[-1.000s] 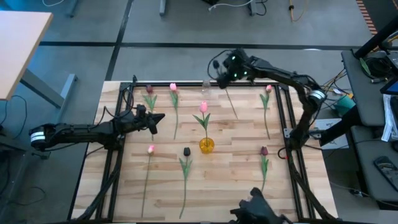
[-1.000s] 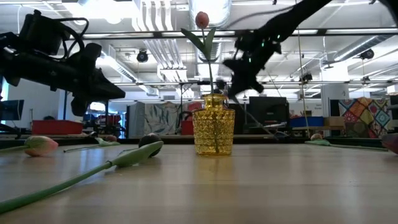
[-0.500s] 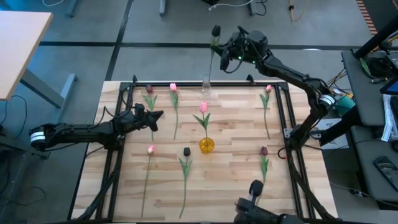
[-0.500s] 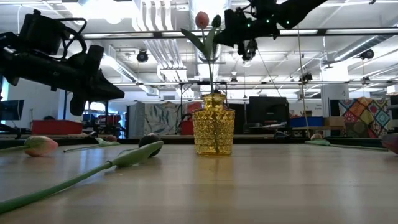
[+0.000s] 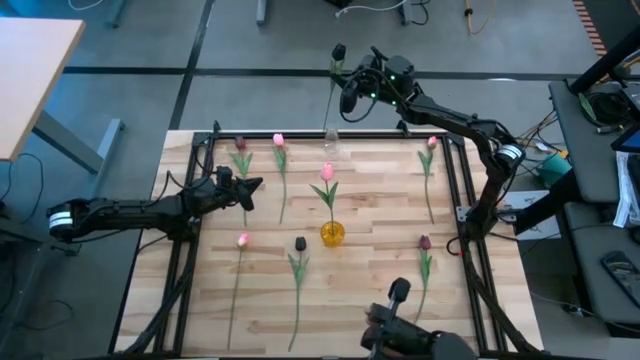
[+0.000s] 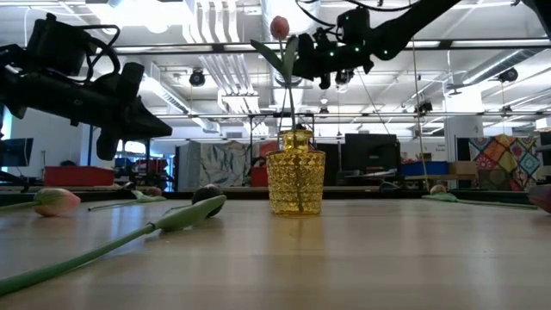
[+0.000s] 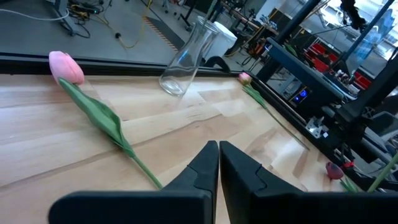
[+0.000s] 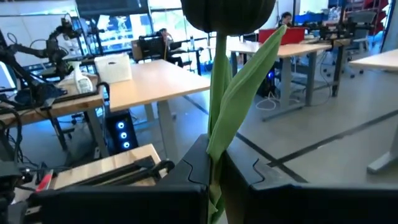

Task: Sort flowers into vase by color
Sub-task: Put the black tulip into the transparent vase

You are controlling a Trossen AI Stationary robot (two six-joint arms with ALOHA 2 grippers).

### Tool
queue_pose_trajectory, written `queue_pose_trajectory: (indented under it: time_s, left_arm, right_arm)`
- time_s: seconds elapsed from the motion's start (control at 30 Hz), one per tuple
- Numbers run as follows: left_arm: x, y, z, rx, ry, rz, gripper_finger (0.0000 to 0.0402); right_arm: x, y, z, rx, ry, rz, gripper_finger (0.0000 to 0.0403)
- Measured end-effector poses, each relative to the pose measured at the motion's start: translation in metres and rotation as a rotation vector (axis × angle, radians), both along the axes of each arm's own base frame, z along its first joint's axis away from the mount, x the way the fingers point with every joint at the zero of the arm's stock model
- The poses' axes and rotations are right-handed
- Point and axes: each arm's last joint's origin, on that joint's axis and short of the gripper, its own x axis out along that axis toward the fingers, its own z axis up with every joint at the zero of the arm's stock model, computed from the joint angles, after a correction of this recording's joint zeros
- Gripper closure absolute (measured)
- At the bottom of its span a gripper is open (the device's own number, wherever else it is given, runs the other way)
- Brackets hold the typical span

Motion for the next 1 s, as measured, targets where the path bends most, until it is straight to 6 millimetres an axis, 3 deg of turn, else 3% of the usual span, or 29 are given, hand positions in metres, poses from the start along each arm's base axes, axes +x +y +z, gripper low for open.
queue_pose_trajectory:
  time_s: [0.3,0.43,0.67,1.0]
  left_arm:
    - [0.0,0.0,0.0,0.0,0.0,0.0,0.0402]
    - [0.0,0.0,0.0,0.0,0.0,0.0,0.0402]
    - [0.0,0.0,0.0,0.0,0.001,0.001,0.0402]
    - [-0.001,0.001,0.0,0.014,0.009,0.031,0.0402]
  right_arm:
    - [-0.013,0.011,0.027,-0.037,-0.052,-0.003,0.0391]
    - [-0.017,0.012,0.03,-0.039,-0.04,-0.016,0.0391]
    - [-0.015,0.006,0.017,-0.03,0.036,-0.049,0.0391]
    - [-0.001,-0.008,-0.023,0.045,0.146,-0.044,0.039]
